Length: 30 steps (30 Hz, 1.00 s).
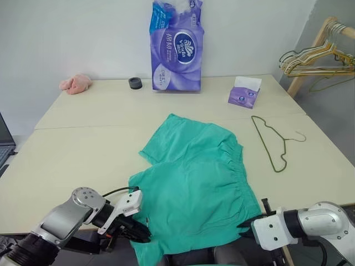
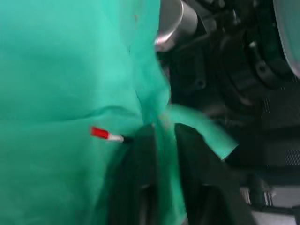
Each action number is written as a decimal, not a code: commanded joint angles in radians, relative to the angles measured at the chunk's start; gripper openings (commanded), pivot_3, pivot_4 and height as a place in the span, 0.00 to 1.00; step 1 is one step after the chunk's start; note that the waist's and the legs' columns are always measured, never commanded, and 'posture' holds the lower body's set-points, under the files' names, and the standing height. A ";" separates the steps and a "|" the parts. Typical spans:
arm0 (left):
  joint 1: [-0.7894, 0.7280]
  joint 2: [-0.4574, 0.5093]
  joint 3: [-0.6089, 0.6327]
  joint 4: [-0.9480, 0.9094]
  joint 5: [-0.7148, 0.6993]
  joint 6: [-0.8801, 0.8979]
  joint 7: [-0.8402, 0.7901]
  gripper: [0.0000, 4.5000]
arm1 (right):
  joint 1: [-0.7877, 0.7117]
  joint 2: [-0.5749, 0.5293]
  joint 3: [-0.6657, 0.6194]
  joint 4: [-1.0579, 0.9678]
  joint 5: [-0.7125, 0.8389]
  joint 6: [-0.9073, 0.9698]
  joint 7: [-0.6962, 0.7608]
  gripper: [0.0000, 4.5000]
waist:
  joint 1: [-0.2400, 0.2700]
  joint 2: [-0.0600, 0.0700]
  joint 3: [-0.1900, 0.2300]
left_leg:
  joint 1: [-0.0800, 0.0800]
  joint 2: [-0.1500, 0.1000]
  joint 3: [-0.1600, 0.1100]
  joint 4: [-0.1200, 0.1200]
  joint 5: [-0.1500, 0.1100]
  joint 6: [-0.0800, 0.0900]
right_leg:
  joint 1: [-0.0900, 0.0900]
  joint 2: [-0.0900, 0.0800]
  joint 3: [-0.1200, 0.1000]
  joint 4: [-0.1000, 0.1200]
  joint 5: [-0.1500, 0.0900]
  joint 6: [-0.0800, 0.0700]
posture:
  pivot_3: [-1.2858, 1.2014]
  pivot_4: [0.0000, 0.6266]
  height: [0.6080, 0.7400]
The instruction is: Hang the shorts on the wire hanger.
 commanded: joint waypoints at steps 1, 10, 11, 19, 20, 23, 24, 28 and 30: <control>0.043 0.020 0.057 -0.065 -0.051 -0.005 -0.006 0.46 | -0.028 0.002 -0.037 -0.007 0.033 -0.021 0.006 0.49 | 0.001 0.001 0.000 | 0.000 0.000 0.000 0.000 0.000 0.000 | 0.000 0.000 0.000 0.000 0.000 0.000 | 0.45 0.11 1.00; -0.074 -0.078 0.209 -0.001 -0.182 0.077 0.085 0.60 | -0.107 0.066 -0.171 0.025 0.236 0.093 -0.022 0.72 | 0.020 0.000 0.002 | 0.001 0.000 0.000 0.001 0.000 0.000 | 0.001 0.000 -0.001 0.000 0.000 0.000 | 0.45 0.10 1.00; -0.099 -0.095 0.218 0.011 -0.187 0.083 0.099 0.60 | -0.123 0.077 -0.188 0.030 0.259 0.113 -0.030 0.72 | 0.022 0.000 0.002 | 0.001 0.000 0.000 0.001 0.000 0.000 | 0.002 0.000 -0.001 0.000 0.001 0.000 | 0.45 0.10 1.00; -0.310 -0.202 0.214 0.085 -0.129 0.079 0.235 0.60 | -0.244 0.213 -0.287 0.083 0.362 0.305 -0.204 0.93 | 0.025 -0.001 0.002 | 0.001 -0.001 -0.001 0.000 0.000 0.000 | 0.001 0.000 -0.001 0.000 0.004 -0.004 | 0.45 0.11 1.00; -0.331 -0.214 0.196 0.099 -0.086 0.040 0.263 0.60 | -0.251 0.240 -0.294 0.097 0.343 0.313 -0.249 0.99 | 0.025 -0.001 0.002 | 0.000 -0.001 -0.001 0.000 0.000 0.000 | 0.001 0.000 -0.001 0.000 0.004 -0.004 | 0.45 0.11 1.00; -0.389 -0.270 0.175 0.134 -0.037 0.002 0.321 0.72 | -0.258 0.312 -0.315 0.109 0.317 0.378 -0.370 1.00 | 0.025 -0.001 0.002 | 0.000 -0.001 -0.001 0.000 0.000 0.000 | 0.001 0.000 0.000 0.000 0.004 -0.004 | 0.45 0.11 1.00; -0.404 -0.289 0.170 0.133 -0.030 -0.008 0.333 0.78 | -0.261 0.347 -0.332 0.111 0.317 0.422 -0.433 1.00 | 0.025 -0.001 0.002 | 0.000 -0.001 0.000 0.000 0.000 0.000 | 0.001 0.000 0.000 0.000 0.004 -0.004 | 0.45 0.11 1.00; -0.454 -0.353 0.156 0.087 -0.050 -0.015 0.334 0.99 | -0.292 0.440 -0.401 0.138 0.218 0.635 -0.703 1.00 | 0.024 -0.001 0.002 | -0.001 -0.001 -0.001 0.000 0.000 0.000 | -0.001 0.000 0.001 0.001 0.004 -0.004 | 0.44 0.11 1.00; -0.478 -0.355 0.124 0.054 -0.054 -0.024 0.286 0.99 | -0.324 0.462 -0.458 0.163 0.231 0.754 -0.766 1.00 | 0.023 -0.001 0.002 | -0.002 -0.001 0.001 0.000 0.000 0.000 | -0.002 0.000 0.002 0.001 0.004 -0.004 | 0.44 0.11 1.00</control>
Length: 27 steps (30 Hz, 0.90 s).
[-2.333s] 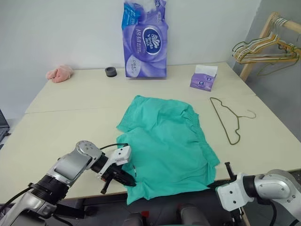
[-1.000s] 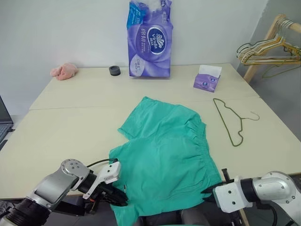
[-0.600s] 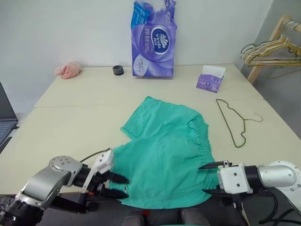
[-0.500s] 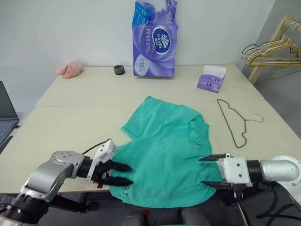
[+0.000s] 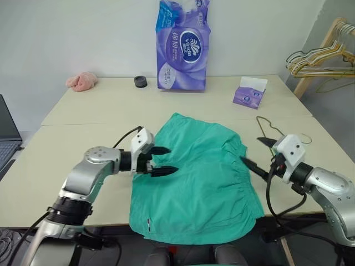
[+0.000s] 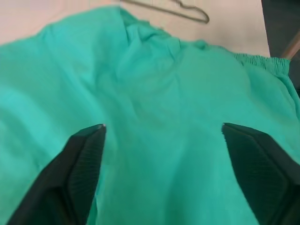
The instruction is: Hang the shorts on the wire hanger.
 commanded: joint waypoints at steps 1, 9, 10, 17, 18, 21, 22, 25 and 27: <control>-0.058 0.004 -0.036 -0.078 -0.013 -0.028 -0.072 0.99 | -0.066 0.022 -0.123 0.031 -0.018 0.186 -0.145 1.00 | -0.001 0.001 0.000 | 0.000 0.000 0.000 0.000 0.000 0.000 | 0.000 0.000 0.000 0.000 0.000 0.000 | 0.44 0.11 1.00; -0.162 -0.012 -0.114 -0.052 0.007 -0.083 -0.190 0.99 | -0.208 0.000 -0.213 0.278 0.030 0.379 -0.154 1.00 | -0.023 0.004 0.000 | 0.000 -0.001 0.001 -0.001 0.000 0.000 | 0.001 0.001 0.000 -0.001 0.000 0.000 | 0.42 0.11 1.00; -0.168 -0.007 -0.124 -0.043 0.010 -0.089 -0.211 0.99 | -0.217 -0.006 -0.208 0.305 0.031 0.385 -0.148 1.00 | -0.028 0.004 0.000 | 0.000 -0.001 0.002 -0.001 0.000 0.000 | 0.001 0.001 0.000 -0.001 0.000 0.000 | 0.42 0.11 1.00; -0.183 0.003 -0.148 0.007 0.034 -0.112 -0.277 0.99 | -0.262 -0.016 -0.150 0.447 0.025 0.366 -0.125 1.00 | -0.070 0.007 0.000 | 0.000 0.000 0.001 -0.001 -0.001 0.001 | 0.000 0.001 0.001 -0.001 0.000 0.000 | 0.42 0.11 1.00; -0.184 0.003 -0.149 0.014 0.037 -0.112 -0.280 0.99 | -0.270 -0.014 -0.143 0.460 0.027 0.363 -0.122 1.00 | -0.076 0.008 0.000 | 0.000 0.000 0.001 -0.001 -0.001 0.001 | 0.000 0.001 0.001 -0.001 0.000 0.000 | 0.42 0.11 1.00; -0.187 -0.003 -0.145 0.038 0.043 -0.108 -0.278 0.99 | -0.287 -0.020 -0.107 0.499 0.017 0.344 -0.110 1.00 | -0.082 0.008 0.000 | 0.000 0.000 0.001 -0.001 -0.001 0.002 | 0.000 0.001 0.001 -0.001 0.000 0.000 | 0.43 0.12 1.00; -0.187 -0.008 -0.143 0.048 0.045 -0.111 -0.275 0.99 | -0.301 -0.019 -0.096 0.525 0.012 0.331 -0.108 1.00 | -0.083 0.008 0.000 | 0.000 0.000 0.001 -0.001 -0.001 0.002 | 0.000 0.001 0.001 -0.001 0.000 0.000 | 0.43 0.12 1.00; -0.187 -0.016 -0.141 0.067 0.048 -0.120 -0.271 0.99 | -0.326 -0.039 -0.046 0.580 -0.014 0.291 -0.091 1.00 | -0.084 0.009 0.001 | 0.000 0.000 0.001 -0.001 -0.001 0.002 | 0.000 0.001 0.001 -0.001 0.000 0.000 | 0.43 0.12 1.00; -0.188 -0.022 -0.137 0.075 0.047 -0.119 -0.266 0.99 | -0.341 -0.054 -0.012 0.606 -0.024 0.278 -0.068 1.00 | -0.085 0.009 0.001 | 0.000 0.000 0.001 -0.001 -0.001 0.002 | 0.000 0.001 0.001 -0.001 0.000 0.000 | 0.42 0.12 1.00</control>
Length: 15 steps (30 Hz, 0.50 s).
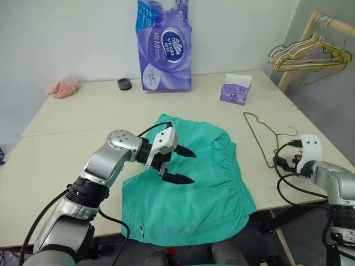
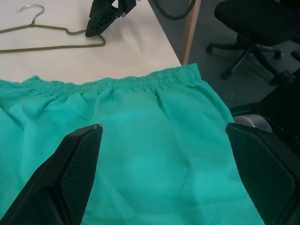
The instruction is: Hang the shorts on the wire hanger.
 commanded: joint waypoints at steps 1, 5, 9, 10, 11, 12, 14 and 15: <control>-0.024 -0.010 0.023 0.007 -0.001 -0.016 0.007 0.99 | -0.043 -0.037 0.047 0.028 -0.025 -0.040 0.043 1.00 | 0.000 0.000 0.000 | 0.000 0.000 0.000 0.000 0.000 0.000 | 0.000 0.000 0.000 0.000 0.000 0.000 | 0.42 0.12 1.00; -0.034 -0.020 0.023 0.025 0.005 -0.023 0.008 1.00 | -0.074 -0.070 0.102 0.111 -0.048 -0.027 0.083 0.87 | -0.001 0.000 0.000 | 0.000 0.000 0.000 0.000 0.000 0.000 | 0.000 0.000 0.000 0.000 0.000 0.000 | 0.42 0.12 1.00; -0.042 -0.033 0.025 0.031 0.008 -0.024 0.013 1.00 | -0.080 -0.091 0.122 0.181 -0.057 0.000 0.106 0.59 | 0.003 0.000 0.000 | 0.000 0.000 -0.001 0.001 0.000 0.000 | 0.001 0.000 -0.001 -0.001 0.000 0.000 | 0.42 0.11 1.00; -0.043 -0.036 0.025 0.030 0.008 -0.022 0.015 1.00 | -0.073 -0.087 0.117 0.177 -0.049 0.020 0.106 0.51 | 0.005 0.000 0.000 | 0.000 0.000 -0.001 0.001 0.000 0.000 | 0.002 0.000 -0.001 -0.001 0.000 0.000 | 0.42 0.11 1.00; -0.043 -0.038 0.025 0.028 0.008 -0.020 0.019 1.00 | -0.064 -0.084 0.115 0.169 -0.043 0.037 0.106 0.45 | 0.006 0.000 0.000 | 0.000 0.000 -0.002 0.001 0.000 0.000 | 0.002 0.000 -0.002 -0.001 0.000 0.000 | 0.42 0.12 1.00; -0.043 -0.040 0.026 0.025 0.008 -0.018 0.024 1.00 | -0.057 -0.077 0.109 0.160 -0.038 0.053 0.102 0.39 | 0.007 0.000 0.000 | 0.000 0.000 -0.002 0.001 0.000 0.000 | 0.002 0.000 -0.002 -0.001 0.000 0.000 | 0.42 0.12 1.00; -0.041 -0.047 0.030 0.015 0.005 -0.008 0.042 1.00 | -0.045 -0.059 0.087 0.151 -0.035 0.072 0.078 0.24 | 0.009 -0.001 -0.001 | 0.000 0.000 -0.002 0.001 0.000 0.000 | 0.003 -0.001 -0.003 -0.001 0.000 0.000 | 0.42 0.12 1.00; -0.041 -0.051 0.032 0.011 0.003 0.000 0.051 1.00 | -0.041 -0.052 0.077 0.148 -0.038 0.074 0.064 0.16 | 0.010 -0.001 -0.001 | 0.000 0.000 -0.003 0.001 0.000 0.000 | 0.003 -0.001 -0.003 -0.002 0.000 0.000 | 0.42 0.12 1.00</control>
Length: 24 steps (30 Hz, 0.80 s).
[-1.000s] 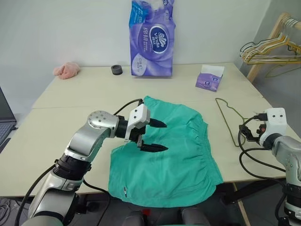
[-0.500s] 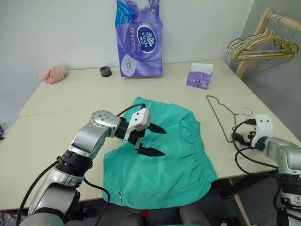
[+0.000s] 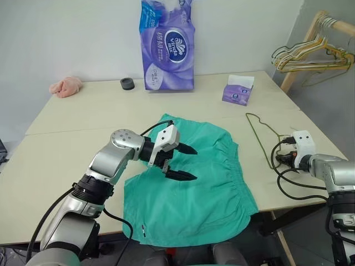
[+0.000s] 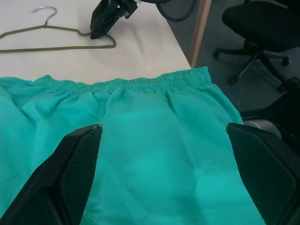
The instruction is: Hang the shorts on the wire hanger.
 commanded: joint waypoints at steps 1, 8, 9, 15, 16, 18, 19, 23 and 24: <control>-0.019 -0.009 0.032 -0.031 -0.012 0.017 0.030 1.00 | 0.044 0.019 -0.024 0.023 -0.015 0.056 -0.052 0.09 | 0.001 -0.001 -0.001 | 0.000 0.000 0.000 0.000 0.000 0.000 | 0.000 0.000 0.000 0.000 0.000 0.000 | 0.42 0.12 1.00; -0.041 -0.028 0.044 -0.025 -0.007 0.067 0.097 1.00 | 0.059 -0.011 -0.033 0.008 -0.063 -0.038 -0.096 0.01 | 0.003 -0.002 -0.001 | 0.000 0.000 -0.001 0.000 0.000 0.000 | 0.001 0.000 -0.001 -0.001 0.000 0.001 | 0.42 0.11 1.00; -0.043 -0.029 0.044 -0.024 -0.006 0.069 0.104 1.00 | 0.059 -0.022 -0.030 0.006 -0.072 -0.060 -0.094 0.01 | 0.003 -0.002 -0.001 | 0.000 -0.001 0.000 0.000 0.000 0.000 | 0.001 0.000 -0.001 -0.001 0.001 0.001 | 0.42 0.11 1.00; -0.073 -0.064 0.097 0.034 0.001 0.069 0.216 1.00 | 0.079 -0.147 0.044 -0.031 -0.204 -0.325 -0.082 0.01 | -0.001 0.000 0.000 | -0.001 -0.001 0.001 0.000 0.000 0.000 | -0.001 -0.001 0.001 -0.002 0.001 0.002 | 0.42 0.12 1.00; -0.079 -0.070 0.108 0.045 -0.001 0.070 0.229 1.00 | 0.083 -0.161 0.052 -0.037 -0.222 -0.356 -0.081 0.01 | -0.003 0.001 0.001 | -0.001 -0.001 0.002 0.000 0.000 0.000 | -0.002 -0.001 0.002 -0.001 0.001 0.002 | 0.42 0.12 1.00; -0.095 -0.088 0.139 0.086 0.007 0.045 0.278 1.00 | 0.099 -0.199 0.071 -0.054 -0.266 -0.437 -0.077 0.01 | -0.007 0.001 0.001 | -0.001 -0.001 0.002 -0.001 0.000 0.000 | -0.002 -0.001 0.002 -0.001 0.001 0.002 | 0.42 0.12 1.00; -0.115 -0.093 0.162 0.129 0.007 0.051 0.305 1.00 | 0.121 -0.245 0.095 -0.082 -0.321 -0.535 -0.080 0.01 | -0.010 0.002 0.001 | -0.001 0.000 0.002 -0.001 0.000 0.000 | -0.003 0.000 0.002 -0.001 0.001 0.002 | 0.42 0.12 1.00; -0.180 -0.086 0.234 0.235 -0.044 0.124 0.310 1.00 | 0.169 -0.346 0.137 -0.185 -0.445 -0.748 -0.080 0.01 | -0.021 0.005 0.004 | -0.001 -0.001 0.003 -0.001 0.000 0.000 | -0.004 0.000 0.003 0.000 -0.001 0.005 | 0.42 0.12 1.00; -0.192 -0.088 0.250 0.254 -0.046 0.114 0.314 1.00 | 0.176 -0.362 0.143 -0.197 -0.468 -0.783 -0.078 0.01 | -0.028 0.005 0.005 | -0.001 -0.001 0.003 -0.001 0.000 0.000 | -0.004 0.000 0.003 0.000 -0.002 0.007 | 0.42 0.12 1.00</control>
